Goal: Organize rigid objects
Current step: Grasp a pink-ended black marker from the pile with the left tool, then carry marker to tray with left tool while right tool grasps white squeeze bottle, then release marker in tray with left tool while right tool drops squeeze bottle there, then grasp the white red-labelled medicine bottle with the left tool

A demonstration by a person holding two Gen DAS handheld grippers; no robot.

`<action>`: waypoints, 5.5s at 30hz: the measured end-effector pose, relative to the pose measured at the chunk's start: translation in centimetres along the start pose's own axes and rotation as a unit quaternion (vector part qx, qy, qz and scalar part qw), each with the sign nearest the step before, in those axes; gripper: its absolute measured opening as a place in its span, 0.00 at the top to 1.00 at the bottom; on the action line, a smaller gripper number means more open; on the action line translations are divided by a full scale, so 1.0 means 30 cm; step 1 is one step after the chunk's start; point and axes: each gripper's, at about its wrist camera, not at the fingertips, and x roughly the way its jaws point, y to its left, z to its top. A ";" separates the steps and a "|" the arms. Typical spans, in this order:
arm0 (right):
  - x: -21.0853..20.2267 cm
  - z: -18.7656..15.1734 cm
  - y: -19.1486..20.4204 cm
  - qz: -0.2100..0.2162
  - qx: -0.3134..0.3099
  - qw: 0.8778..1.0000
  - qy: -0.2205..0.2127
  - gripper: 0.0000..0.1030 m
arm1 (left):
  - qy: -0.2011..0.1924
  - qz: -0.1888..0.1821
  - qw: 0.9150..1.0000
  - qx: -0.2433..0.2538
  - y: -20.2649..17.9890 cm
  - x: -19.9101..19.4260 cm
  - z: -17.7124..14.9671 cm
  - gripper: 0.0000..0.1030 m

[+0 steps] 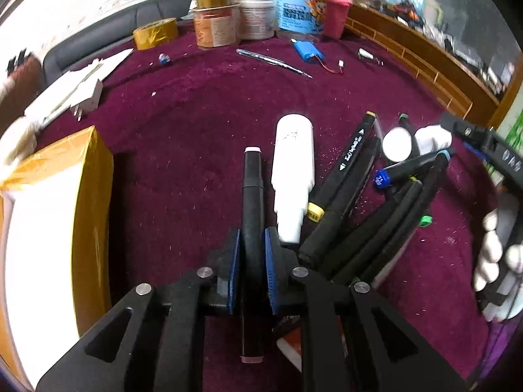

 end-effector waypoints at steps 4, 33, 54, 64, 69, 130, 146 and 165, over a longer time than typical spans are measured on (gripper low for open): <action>0.006 0.000 0.000 -0.002 0.000 1.000 0.004 0.03 | -0.015 -0.024 0.999 -0.032 0.033 -0.046 -0.026 0.89; 0.123 -0.015 0.581 0.057 -0.148 0.978 0.138 0.11 | -0.171 -0.095 0.961 -0.193 0.344 -0.464 -0.361 0.88; 0.163 -0.083 0.644 0.038 -0.179 0.967 0.180 0.69 | -0.157 -0.022 0.969 -0.190 0.390 -0.468 -0.400 0.88; 0.031 -0.055 0.677 0.091 -0.178 0.968 0.154 0.74 | -0.149 0.011 0.973 -0.176 0.370 -0.469 -0.386 0.88; -0.036 -0.062 0.736 0.129 -0.187 0.963 0.143 0.74 | -0.146 0.022 0.974 -0.174 0.381 -0.459 -0.382 0.88; -0.012 -0.007 -0.030 0.063 0.109 0.992 0.018 0.09 | -0.058 -0.075 0.995 -0.016 -0.086 -0.165 -0.151 0.37; 0.015 -0.057 -0.018 0.091 0.100 0.989 0.054 0.10 | -0.027 -0.092 0.995 0.006 -0.189 -0.153 -0.202 0.46; 0.036 -0.064 -0.027 0.075 0.104 0.990 0.063 0.09 | -0.095 -0.178 0.975 -0.097 -0.028 -0.303 -0.258 0.68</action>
